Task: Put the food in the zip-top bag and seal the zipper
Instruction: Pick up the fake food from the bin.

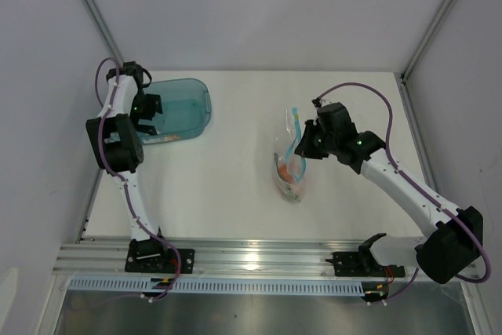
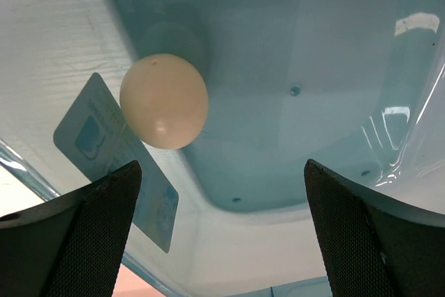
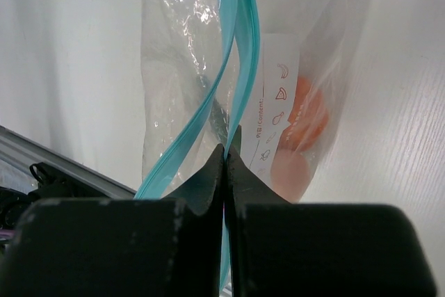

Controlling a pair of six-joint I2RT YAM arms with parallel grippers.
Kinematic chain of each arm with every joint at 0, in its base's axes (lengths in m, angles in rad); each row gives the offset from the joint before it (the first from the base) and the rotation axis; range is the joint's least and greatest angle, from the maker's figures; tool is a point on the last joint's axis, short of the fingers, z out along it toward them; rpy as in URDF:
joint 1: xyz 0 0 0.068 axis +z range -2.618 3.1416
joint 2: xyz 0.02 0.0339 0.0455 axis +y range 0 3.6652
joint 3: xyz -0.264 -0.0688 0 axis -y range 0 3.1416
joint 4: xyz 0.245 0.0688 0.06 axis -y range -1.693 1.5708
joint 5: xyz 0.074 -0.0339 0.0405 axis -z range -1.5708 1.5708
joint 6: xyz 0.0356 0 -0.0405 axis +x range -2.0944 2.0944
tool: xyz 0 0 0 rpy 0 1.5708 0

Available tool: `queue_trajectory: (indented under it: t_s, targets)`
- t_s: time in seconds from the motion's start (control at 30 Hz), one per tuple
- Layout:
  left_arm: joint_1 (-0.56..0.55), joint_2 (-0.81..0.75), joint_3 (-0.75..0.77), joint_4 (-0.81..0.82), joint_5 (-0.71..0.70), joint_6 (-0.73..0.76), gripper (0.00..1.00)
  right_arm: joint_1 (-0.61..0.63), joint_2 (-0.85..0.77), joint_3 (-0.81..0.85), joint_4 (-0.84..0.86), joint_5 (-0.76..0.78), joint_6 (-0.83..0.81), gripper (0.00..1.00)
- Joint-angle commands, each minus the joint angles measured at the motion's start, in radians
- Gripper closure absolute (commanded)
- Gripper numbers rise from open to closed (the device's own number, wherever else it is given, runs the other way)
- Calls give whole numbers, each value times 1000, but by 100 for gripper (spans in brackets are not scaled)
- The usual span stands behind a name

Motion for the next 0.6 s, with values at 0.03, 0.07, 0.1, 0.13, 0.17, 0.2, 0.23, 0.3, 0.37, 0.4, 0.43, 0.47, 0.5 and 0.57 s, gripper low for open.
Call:
queue_trajectory:
  t_s: [0.03,0.07,0.1,0.13,0.17,0.2,0.23,0.3,0.37,0.4,0.43,0.47,0.5,0.57]
  targets:
    - [14,-14,36,-56,-16,-56,0,-8,-30,-10,25,0,-20,100]
    - [20,-16,31,-58,-16,-61,0,-9,-33,-10,23,0,-20,100]
    - [23,-12,30,-60,-14,-62,0,-12,-35,-11,25,-1,-20,100]
    - [26,-9,30,-67,-11,-67,0,-14,-33,-11,26,-1,-20,100]
    - [31,-6,30,-69,-11,-70,0,-14,-35,-11,26,-3,-18,100]
    - [32,-2,31,-69,-11,-70,0,-14,-33,-11,29,-4,-18,100]
    - [34,3,34,-70,-8,-69,1,-15,-33,-11,31,-9,-18,100]
    - [37,11,40,-75,-7,-70,0,-15,-32,-13,34,-7,-18,100]
    - [40,18,44,-79,-14,-75,1,-17,-30,-16,34,-9,-15,100]
    - [40,20,44,-76,-16,-76,0,-17,-30,-16,34,-10,-15,100]
    - [41,23,45,-78,-17,-78,1,-18,-30,-16,34,-9,-15,100]
    - [41,26,50,-79,-20,-78,0,-18,-32,-16,34,-9,-17,100]
    - [43,27,50,-83,-20,-78,1,-18,-33,-16,32,-7,-18,100]
    - [45,38,57,-92,-22,-81,0,-21,-33,-17,32,-7,-18,100]
